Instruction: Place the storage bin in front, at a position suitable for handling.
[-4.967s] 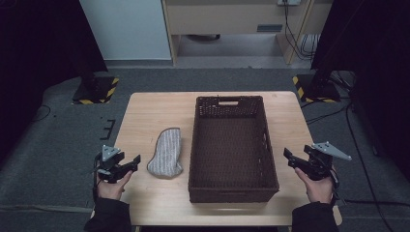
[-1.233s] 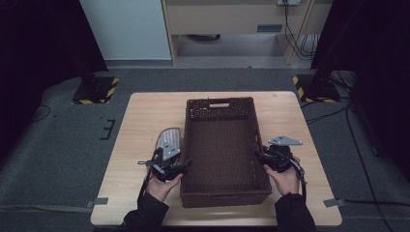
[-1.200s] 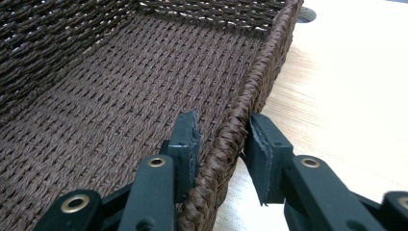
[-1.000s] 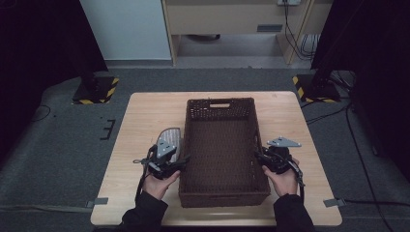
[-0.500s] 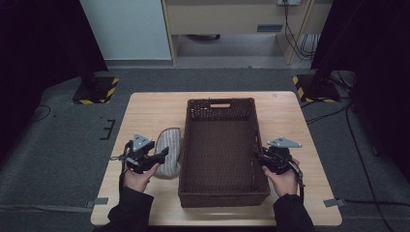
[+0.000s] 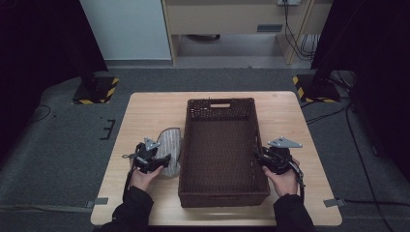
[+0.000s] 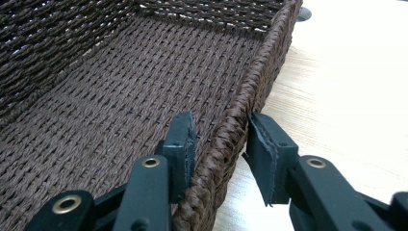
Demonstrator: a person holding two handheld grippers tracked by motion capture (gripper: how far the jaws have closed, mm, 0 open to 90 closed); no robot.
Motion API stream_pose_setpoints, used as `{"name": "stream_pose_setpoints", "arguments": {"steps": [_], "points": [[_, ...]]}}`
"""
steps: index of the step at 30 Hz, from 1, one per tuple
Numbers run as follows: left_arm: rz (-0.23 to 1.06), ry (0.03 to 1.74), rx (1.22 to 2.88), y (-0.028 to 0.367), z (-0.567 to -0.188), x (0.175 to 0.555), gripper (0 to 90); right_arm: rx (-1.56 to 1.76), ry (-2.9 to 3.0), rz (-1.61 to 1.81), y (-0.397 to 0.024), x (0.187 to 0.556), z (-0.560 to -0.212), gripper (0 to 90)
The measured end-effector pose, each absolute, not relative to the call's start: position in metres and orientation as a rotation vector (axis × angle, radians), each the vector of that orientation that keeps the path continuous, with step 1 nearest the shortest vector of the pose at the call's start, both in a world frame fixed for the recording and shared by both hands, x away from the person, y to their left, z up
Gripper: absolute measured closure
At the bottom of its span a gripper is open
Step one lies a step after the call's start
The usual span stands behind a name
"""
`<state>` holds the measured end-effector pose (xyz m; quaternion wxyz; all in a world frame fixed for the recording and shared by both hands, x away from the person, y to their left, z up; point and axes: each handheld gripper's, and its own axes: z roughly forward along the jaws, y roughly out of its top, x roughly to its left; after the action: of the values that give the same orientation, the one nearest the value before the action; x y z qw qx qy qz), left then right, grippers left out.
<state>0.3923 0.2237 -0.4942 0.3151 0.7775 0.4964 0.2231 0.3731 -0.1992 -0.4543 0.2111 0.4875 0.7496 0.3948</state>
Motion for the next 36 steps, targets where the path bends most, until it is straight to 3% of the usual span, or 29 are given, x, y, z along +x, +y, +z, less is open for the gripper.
{"name": "stream_pose_setpoints", "arguments": {"steps": [7,10,19,32,36], "points": [[0.559,1.332,2.062,0.221,-0.508,0.399,29.4,1.358,2.082,1.099,-0.2,0.374,-0.455,60.8],[0.512,1.361,2.046,0.222,-0.512,0.4,33.2,1.355,2.084,1.103,-0.2,0.374,-0.455,60.7],[0.475,1.376,2.035,0.222,-0.506,0.399,59.4,1.362,2.085,1.111,-0.2,0.374,-0.455,61.4],[0.565,1.294,1.887,0.228,-0.465,0.385,62.0,1.371,2.067,1.116,-0.201,0.374,-0.454,58.4],[0.578,1.274,1.837,0.235,-0.453,0.383,61.9,1.371,2.075,1.12,-0.2,0.375,-0.454,62.9]]}}
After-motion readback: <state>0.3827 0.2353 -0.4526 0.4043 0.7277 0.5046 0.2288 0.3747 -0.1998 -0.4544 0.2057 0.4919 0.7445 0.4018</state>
